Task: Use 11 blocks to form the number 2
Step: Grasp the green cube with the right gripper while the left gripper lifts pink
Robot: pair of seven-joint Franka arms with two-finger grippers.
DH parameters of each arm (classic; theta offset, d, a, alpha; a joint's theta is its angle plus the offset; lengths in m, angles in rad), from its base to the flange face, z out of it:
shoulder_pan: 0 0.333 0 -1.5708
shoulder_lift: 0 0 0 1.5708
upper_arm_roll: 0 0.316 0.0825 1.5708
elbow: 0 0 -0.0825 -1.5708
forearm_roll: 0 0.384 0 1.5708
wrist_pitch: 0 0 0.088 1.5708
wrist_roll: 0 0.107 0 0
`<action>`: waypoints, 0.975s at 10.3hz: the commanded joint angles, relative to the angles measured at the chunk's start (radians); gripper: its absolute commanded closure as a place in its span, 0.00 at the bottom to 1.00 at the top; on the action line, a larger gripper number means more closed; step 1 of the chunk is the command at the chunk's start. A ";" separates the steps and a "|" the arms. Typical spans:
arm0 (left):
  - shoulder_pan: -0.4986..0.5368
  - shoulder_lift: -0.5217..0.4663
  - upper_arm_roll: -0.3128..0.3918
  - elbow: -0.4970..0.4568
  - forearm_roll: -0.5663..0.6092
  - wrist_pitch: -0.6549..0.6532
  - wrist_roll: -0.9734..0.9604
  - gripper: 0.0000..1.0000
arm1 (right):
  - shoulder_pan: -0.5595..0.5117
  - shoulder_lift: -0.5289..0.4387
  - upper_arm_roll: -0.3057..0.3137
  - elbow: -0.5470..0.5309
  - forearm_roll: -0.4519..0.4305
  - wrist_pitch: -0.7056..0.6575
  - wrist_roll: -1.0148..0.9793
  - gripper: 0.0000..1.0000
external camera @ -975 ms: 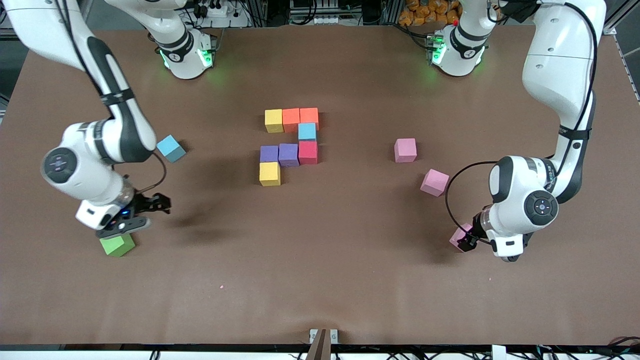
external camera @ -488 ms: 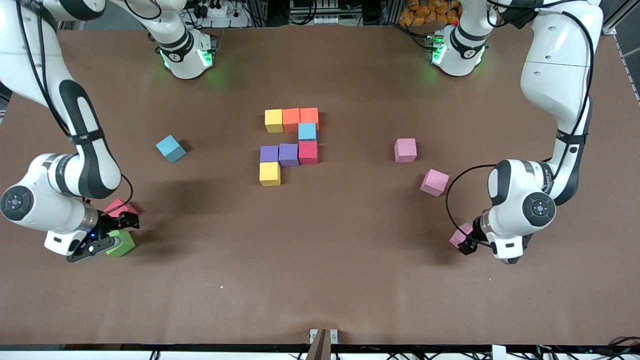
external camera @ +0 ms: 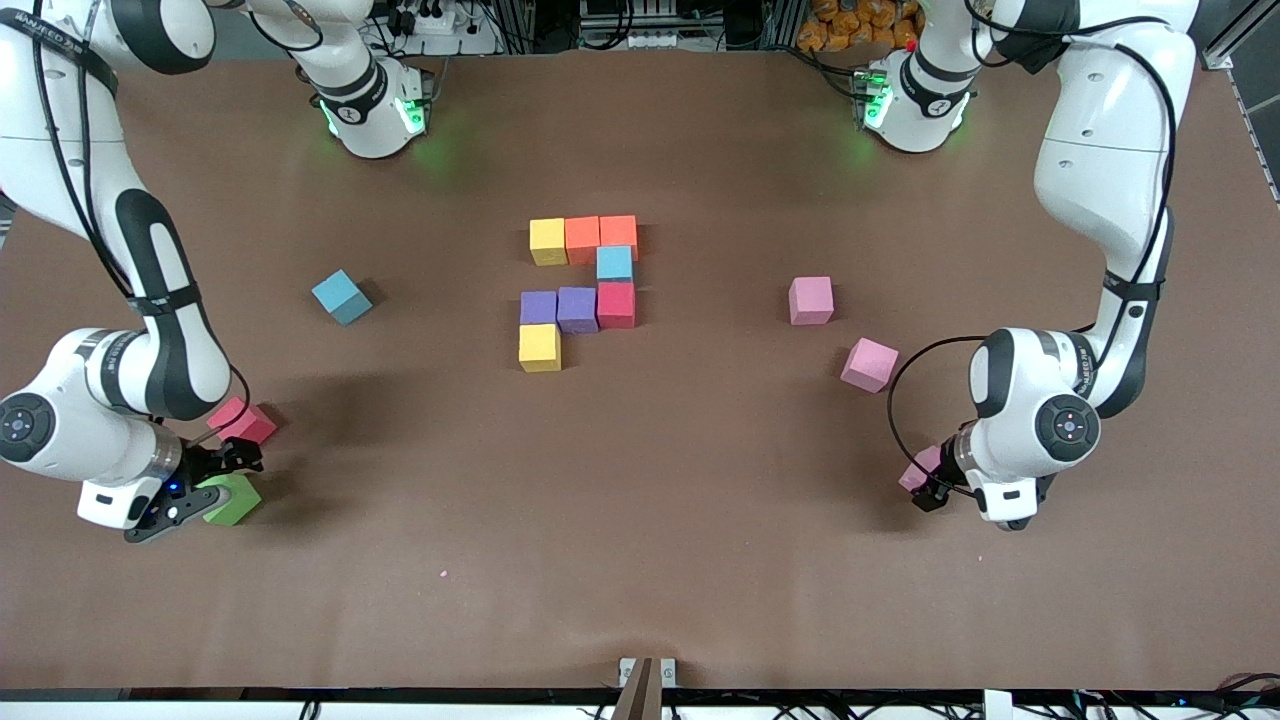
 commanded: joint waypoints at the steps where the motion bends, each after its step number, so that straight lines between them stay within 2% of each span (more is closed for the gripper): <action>1: -0.002 0.015 0.003 0.031 -0.003 0.003 0.004 0.41 | 0.001 0.018 0.001 0.036 -0.020 -0.018 -0.015 0.00; 2: -0.004 0.014 0.003 0.031 -0.001 0.003 0.002 0.69 | -0.005 0.020 0.001 0.052 -0.042 -0.016 -0.028 0.00; 3: -0.002 0.006 0.003 0.032 -0.001 0.002 0.001 0.70 | -0.013 0.034 0.003 0.079 -0.083 -0.004 -0.077 0.00; 6: 0.006 -0.055 0.003 0.031 -0.007 -0.015 -0.008 0.68 | -0.045 0.095 0.003 0.095 -0.076 0.037 -0.113 0.00; 9: 0.001 -0.128 0.001 0.031 -0.016 -0.108 -0.017 0.68 | -0.051 0.135 0.004 0.093 -0.074 0.074 -0.127 0.00; 10: 0.001 -0.151 0.000 0.031 -0.016 -0.134 -0.034 0.68 | -0.041 0.133 0.004 0.093 -0.073 0.070 -0.124 0.06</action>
